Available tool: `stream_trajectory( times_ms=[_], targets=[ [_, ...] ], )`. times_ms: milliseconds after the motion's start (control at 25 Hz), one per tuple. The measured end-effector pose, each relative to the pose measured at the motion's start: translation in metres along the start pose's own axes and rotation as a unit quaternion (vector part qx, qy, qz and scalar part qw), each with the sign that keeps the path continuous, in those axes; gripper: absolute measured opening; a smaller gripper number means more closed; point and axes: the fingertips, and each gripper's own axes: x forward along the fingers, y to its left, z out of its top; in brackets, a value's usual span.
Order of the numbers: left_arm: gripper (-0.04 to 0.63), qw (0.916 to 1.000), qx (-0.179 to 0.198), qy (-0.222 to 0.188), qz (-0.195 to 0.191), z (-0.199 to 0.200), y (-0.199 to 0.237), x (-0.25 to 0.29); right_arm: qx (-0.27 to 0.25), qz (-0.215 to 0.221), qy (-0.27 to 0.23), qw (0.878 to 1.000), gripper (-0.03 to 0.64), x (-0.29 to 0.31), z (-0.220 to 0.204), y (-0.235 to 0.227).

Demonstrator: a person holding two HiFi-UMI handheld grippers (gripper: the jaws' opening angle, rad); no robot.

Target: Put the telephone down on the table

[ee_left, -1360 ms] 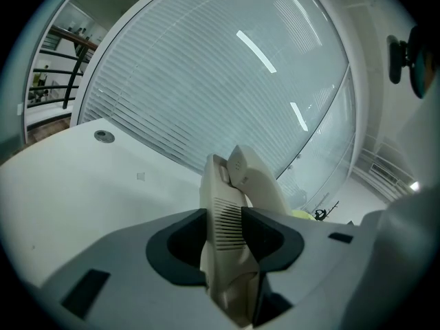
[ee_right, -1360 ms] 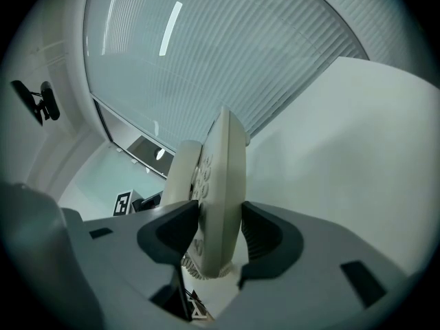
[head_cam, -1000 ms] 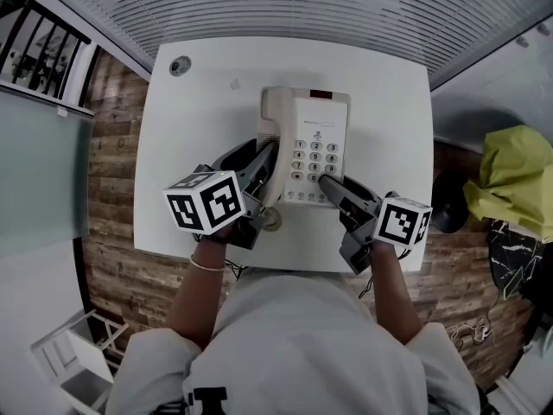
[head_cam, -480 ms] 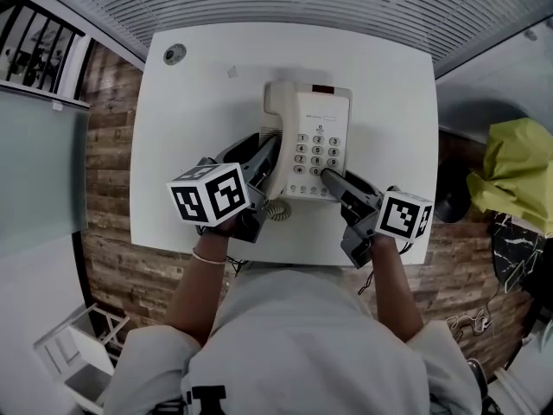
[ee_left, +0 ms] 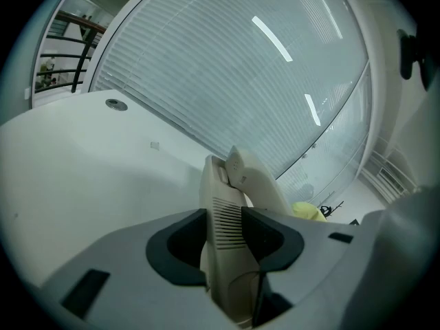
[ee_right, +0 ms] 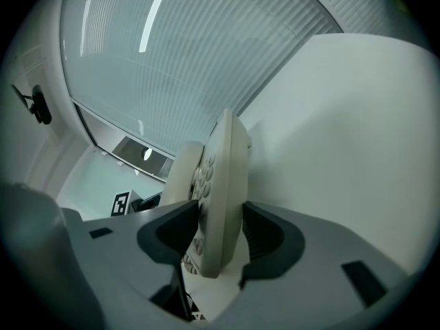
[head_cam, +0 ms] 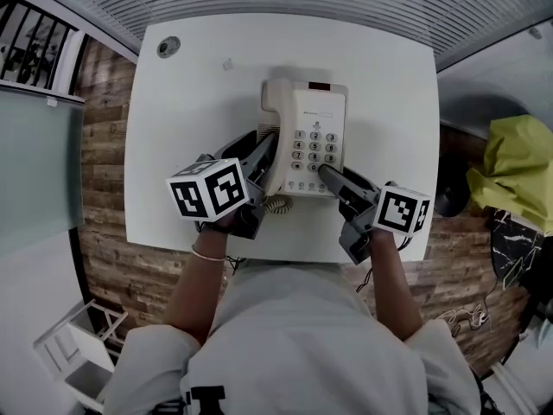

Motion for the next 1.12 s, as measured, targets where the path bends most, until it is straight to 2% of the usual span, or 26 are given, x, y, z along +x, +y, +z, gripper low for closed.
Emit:
stream_trajectory(
  times_ms=[680, 1120],
  targets=[
    [0.16, 0.9998, -0.005, 0.016, 0.013, -0.009, 0.008, 0.012, 0.019, -0.008, 0.012, 1.0, 0.207, 0.004, -0.002, -0.014],
    [0.161, 0.9997, 0.013, 0.021, 0.008, -0.009, 0.011, 0.019, 0.02, -0.015, 0.025, 0.999, 0.207, 0.009, -0.006, -0.024]
  ],
)
